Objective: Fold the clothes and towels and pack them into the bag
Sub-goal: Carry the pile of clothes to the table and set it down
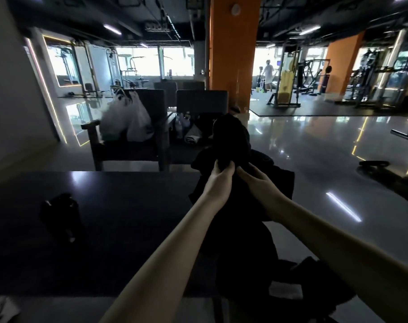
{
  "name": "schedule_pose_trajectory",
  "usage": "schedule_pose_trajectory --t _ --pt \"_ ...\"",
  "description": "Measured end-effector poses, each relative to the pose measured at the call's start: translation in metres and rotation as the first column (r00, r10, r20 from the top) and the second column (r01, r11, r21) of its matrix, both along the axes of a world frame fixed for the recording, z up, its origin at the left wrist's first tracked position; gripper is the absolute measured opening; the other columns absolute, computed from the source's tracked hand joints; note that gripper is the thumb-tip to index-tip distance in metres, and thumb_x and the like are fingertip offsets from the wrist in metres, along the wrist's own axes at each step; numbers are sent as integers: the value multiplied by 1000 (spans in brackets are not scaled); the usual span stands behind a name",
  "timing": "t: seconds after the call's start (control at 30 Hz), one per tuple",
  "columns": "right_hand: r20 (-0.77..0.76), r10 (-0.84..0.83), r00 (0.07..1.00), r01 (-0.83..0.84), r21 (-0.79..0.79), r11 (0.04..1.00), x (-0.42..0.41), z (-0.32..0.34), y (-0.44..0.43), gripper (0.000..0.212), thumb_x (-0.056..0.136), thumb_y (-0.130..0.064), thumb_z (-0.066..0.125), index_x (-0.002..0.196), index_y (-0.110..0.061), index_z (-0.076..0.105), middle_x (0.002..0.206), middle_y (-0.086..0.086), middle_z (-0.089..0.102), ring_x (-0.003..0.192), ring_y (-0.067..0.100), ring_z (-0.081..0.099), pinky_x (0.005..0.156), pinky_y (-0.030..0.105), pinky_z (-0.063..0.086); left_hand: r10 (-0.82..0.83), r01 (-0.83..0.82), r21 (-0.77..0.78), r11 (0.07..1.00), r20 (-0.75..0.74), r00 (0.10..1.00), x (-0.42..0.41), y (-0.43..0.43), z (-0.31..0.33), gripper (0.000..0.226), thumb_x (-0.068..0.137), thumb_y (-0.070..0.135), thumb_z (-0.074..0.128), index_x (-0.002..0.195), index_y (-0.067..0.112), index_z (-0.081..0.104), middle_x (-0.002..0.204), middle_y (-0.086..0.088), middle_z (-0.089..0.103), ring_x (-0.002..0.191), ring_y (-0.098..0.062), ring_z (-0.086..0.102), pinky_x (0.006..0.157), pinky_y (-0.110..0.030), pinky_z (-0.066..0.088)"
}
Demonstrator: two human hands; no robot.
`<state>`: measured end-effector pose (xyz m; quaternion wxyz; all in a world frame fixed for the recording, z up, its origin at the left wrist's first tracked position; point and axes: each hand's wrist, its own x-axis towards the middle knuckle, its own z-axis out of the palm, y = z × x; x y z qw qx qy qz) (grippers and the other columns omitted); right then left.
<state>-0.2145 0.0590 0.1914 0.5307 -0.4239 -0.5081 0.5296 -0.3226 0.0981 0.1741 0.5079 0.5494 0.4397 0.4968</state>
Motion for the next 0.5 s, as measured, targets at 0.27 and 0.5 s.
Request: schedule_pose_trajectory --t 0.27,0.5 --pt "0 153 988 -153 20 988 -100 -21 80 29 94 -18 56 122 -22 57 108 0 69 100 15 66 91 27 51 183 -182 24 983 -83 980 -109 51 -11 38 92 46 46 129 39 47 122 3 59 114 -19 56 104 -43 42" --pt "192 289 938 -241 -239 940 -148 -136 116 46 89 -10 62 133 -14 50 117 6 63 104 16 61 94 28 48 153 -196 -117 973 -307 939 -167 51 -109 40 101 23 44 140 24 41 134 0 52 121 -14 49 108 -31 37"
